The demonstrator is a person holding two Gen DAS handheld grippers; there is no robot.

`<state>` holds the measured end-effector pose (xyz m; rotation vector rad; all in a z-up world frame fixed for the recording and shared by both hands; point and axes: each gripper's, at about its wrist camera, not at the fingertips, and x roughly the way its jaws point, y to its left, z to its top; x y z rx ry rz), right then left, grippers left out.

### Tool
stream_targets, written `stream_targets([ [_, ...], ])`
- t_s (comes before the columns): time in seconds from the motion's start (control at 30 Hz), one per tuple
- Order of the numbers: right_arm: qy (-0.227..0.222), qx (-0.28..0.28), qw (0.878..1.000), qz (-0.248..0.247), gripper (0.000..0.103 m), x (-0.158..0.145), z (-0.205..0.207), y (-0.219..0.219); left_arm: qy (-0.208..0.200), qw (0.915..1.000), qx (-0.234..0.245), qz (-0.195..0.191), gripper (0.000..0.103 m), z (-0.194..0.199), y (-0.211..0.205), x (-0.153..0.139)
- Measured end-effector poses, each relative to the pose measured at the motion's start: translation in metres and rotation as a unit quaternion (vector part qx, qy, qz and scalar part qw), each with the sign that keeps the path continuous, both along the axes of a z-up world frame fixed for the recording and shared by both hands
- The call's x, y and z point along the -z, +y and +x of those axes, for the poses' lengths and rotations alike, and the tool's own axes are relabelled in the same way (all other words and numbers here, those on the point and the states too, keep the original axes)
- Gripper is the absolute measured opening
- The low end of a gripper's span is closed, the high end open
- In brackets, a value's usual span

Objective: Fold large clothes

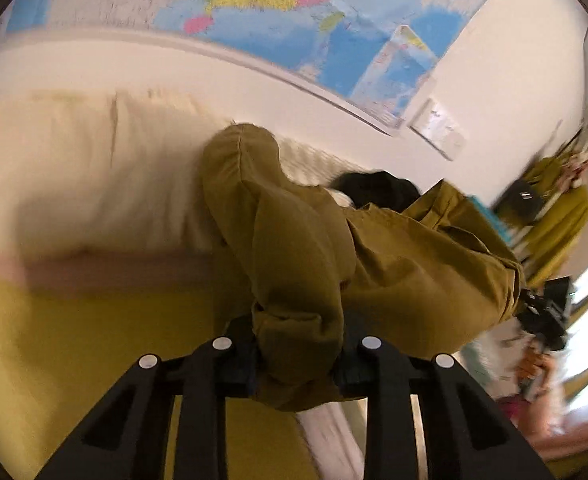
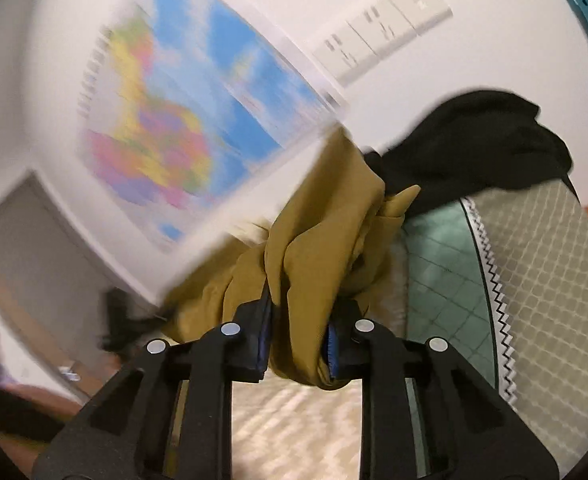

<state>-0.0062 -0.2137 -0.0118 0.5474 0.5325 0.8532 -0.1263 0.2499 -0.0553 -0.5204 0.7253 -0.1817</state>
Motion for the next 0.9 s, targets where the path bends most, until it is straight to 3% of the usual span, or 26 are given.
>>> stream_targets([
  [0.07,0.046,0.021,0.999,-0.011,0.021,0.018,0.001,-0.017,0.039,0.9989,0.019,-0.018,0.025,-0.002,-0.009,0.026],
  [0.13,0.128,0.035,0.991,-0.03,0.024,0.055,0.011,-0.024,0.083,0.9962,0.025,-0.007,0.028,0.002,-0.018,0.054],
  [0.17,0.166,0.055,0.983,-0.062,0.029,0.076,0.015,-0.025,0.08,0.9965,0.023,-0.004,0.031,0.001,-0.022,0.06],
  [0.2,0.173,0.058,0.982,-0.055,0.034,0.083,0.015,-0.026,0.075,0.9969,0.021,0.004,0.037,0.001,-0.023,0.057],
  [0.23,0.171,0.062,0.983,-0.042,0.04,0.083,0.013,-0.03,0.073,0.997,0.016,0.022,0.042,0.001,-0.024,0.051],
  [0.27,0.164,0.08,0.982,-0.052,0.051,0.075,0.01,-0.033,0.069,0.9966,0.004,0.044,0.057,0.001,-0.024,0.042],
  [0.3,0.148,0.101,0.981,-0.07,0.07,0.065,0.006,-0.032,0.064,0.9959,-0.004,0.065,0.062,-0.001,-0.024,0.035],
  [0.37,0.092,0.153,0.976,-0.126,0.08,0.034,-0.006,-0.029,0.026,0.9915,-0.013,0.127,0.062,-0.006,-0.03,0.01],
  [0.43,0.041,0.163,0.971,-0.172,0.081,0.004,-0.011,-0.016,-0.01,0.9855,-0.014,0.169,0.067,-0.012,-0.039,-0.01],
  [0.53,-0.01,0.123,0.968,-0.219,0.079,-0.02,0.003,0.024,-0.033,0.9785,0.006,0.203,0.071,-0.001,-0.058,-0.026],
  [0.67,-0.002,0.05,0.962,-0.267,0.074,-0.011,0.044,0.081,-0.001,0.9715,0.06,0.229,0.072,0.043,-0.085,-0.012],
  [0.73,0.021,0.026,0.958,-0.285,0.073,0.001,0.064,0.103,0.051,0.9625,0.079,0.254,0.072,0.072,-0.1,0.008],
  [0.77,0.037,0.011,0.952,-0.304,0.066,0.009,0.079,0.118,0.064,0.9586,0.084,0.265,0.07,0.078,-0.103,0.015],
  [0.83,0.055,-0.001,0.944,-0.325,0.036,0.023,0.089,0.129,0.096,0.9453,0.075,0.303,0.054,0.094,-0.108,0.031],
  [0.87,0.056,-0.012,0.944,-0.325,0.012,0.026,0.092,0.135,0.099,0.9414,0.068,0.315,0.039,0.1,-0.108,0.033],
  [0.9,0.049,-0.011,0.945,-0.324,0.002,0.024,0.093,0.138,0.096,0.9431,0.067,0.311,0.028,0.106,-0.107,0.032],
])
